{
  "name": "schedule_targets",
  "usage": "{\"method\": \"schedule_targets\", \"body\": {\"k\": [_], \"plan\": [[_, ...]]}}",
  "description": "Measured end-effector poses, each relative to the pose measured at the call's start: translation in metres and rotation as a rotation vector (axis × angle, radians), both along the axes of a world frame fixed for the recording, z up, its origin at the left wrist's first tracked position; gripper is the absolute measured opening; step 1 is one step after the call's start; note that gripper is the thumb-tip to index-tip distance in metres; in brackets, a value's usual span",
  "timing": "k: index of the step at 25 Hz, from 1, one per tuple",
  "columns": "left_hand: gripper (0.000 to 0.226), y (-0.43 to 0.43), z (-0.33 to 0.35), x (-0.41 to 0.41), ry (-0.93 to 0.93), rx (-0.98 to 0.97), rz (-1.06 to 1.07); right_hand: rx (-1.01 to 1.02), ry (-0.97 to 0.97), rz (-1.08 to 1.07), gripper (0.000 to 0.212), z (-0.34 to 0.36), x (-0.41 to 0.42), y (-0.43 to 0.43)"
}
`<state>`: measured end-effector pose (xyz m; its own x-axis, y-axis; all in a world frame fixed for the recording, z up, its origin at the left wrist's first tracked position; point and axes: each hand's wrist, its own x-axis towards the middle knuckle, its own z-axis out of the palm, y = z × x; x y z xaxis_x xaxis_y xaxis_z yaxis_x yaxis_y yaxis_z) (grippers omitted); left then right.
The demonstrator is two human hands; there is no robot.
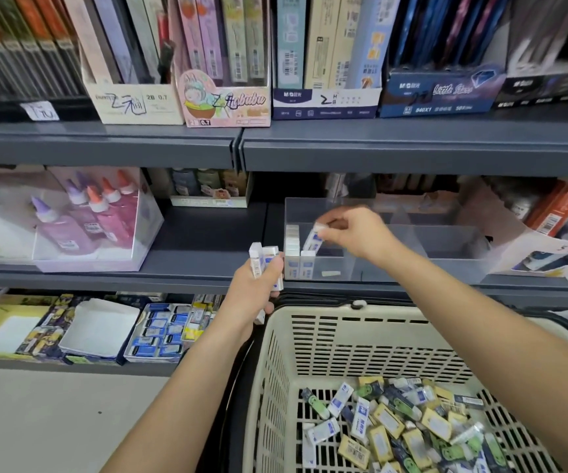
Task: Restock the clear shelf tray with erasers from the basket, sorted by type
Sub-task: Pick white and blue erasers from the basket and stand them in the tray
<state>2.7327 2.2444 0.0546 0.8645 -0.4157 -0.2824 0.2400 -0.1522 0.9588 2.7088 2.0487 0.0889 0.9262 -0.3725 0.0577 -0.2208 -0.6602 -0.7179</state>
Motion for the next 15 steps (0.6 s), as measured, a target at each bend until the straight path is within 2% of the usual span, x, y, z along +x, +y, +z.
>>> {"method": "schedule_targets", "body": {"k": [2, 8, 10, 12, 15], "plan": [[0.015, 0.002, -0.002, 0.003, 0.021, -0.014, -0.009, -0.045, 0.093, 0.061, 0.018, -0.006, 0.008, 0.006], [0.018, 0.0, -0.001, 0.007, 0.019, -0.028, -0.026, -0.205, 0.298, 0.211, 0.025, -0.006, 0.014, 0.012], [0.018, -0.001, 0.0, 0.007, 0.022, -0.056, -0.016, -0.246, 0.266, 0.207, 0.028, -0.005, 0.011, 0.013], [0.019, 0.0, 0.0, 0.007, 0.014, -0.08, -0.024, -0.229, 0.121, 0.155, 0.028, -0.003, 0.006, 0.013], [0.017, -0.002, 0.0, 0.005, 0.036, -0.103, -0.06, -0.025, -0.032, 0.298, 0.035, 0.002, -0.005, 0.018]]}}
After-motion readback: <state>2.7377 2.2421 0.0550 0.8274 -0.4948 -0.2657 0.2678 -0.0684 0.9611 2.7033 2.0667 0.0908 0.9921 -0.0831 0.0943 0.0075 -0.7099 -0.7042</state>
